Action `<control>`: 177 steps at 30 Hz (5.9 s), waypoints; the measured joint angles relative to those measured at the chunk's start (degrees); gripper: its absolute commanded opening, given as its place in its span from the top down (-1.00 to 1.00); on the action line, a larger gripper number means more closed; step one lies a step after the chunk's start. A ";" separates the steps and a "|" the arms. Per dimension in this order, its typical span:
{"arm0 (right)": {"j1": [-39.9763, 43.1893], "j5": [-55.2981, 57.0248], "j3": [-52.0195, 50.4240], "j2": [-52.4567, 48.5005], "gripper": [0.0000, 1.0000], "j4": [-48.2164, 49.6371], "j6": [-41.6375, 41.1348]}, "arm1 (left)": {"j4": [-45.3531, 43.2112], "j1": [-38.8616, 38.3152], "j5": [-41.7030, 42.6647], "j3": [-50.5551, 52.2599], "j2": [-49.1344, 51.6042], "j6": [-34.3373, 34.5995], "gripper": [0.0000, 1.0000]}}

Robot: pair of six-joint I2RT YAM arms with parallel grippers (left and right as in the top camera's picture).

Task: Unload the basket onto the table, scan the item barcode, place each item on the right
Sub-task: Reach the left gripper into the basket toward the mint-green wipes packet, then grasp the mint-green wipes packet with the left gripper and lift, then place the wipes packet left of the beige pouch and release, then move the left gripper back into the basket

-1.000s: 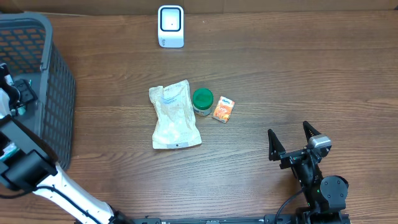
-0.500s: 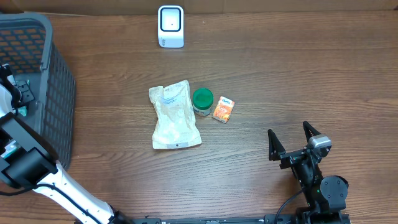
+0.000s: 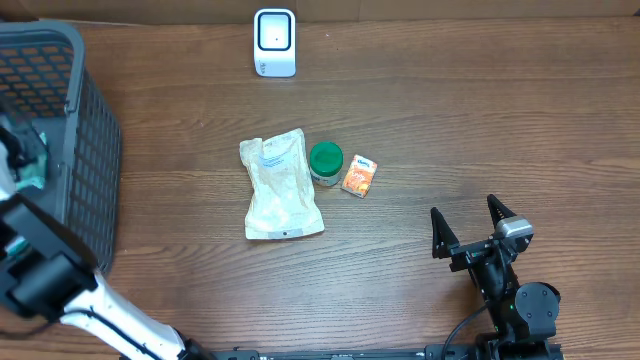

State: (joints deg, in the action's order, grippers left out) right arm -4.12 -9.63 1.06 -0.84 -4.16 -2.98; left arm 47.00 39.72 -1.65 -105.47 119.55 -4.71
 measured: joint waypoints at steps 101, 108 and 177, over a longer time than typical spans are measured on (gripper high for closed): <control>0.00 0.04 0.00 0.00 -1.00 0.00 0.00 | 44.24 -37.97 -0.02 -16.39 -22.95 22.97 0.92; 0.00 0.04 0.00 0.02 -1.00 -0.04 0.02 | 31.15 -44.11 -2.78 7.13 -22.32 31.30 0.91; 0.00 0.02 0.00 0.11 -1.00 0.02 0.00 | 1.07 2.75 -3.96 26.12 -25.33 14.27 -0.98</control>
State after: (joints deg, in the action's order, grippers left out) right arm -4.12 -9.61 1.06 -0.73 -4.14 -2.98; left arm 48.07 42.48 -5.61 -79.35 94.21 9.56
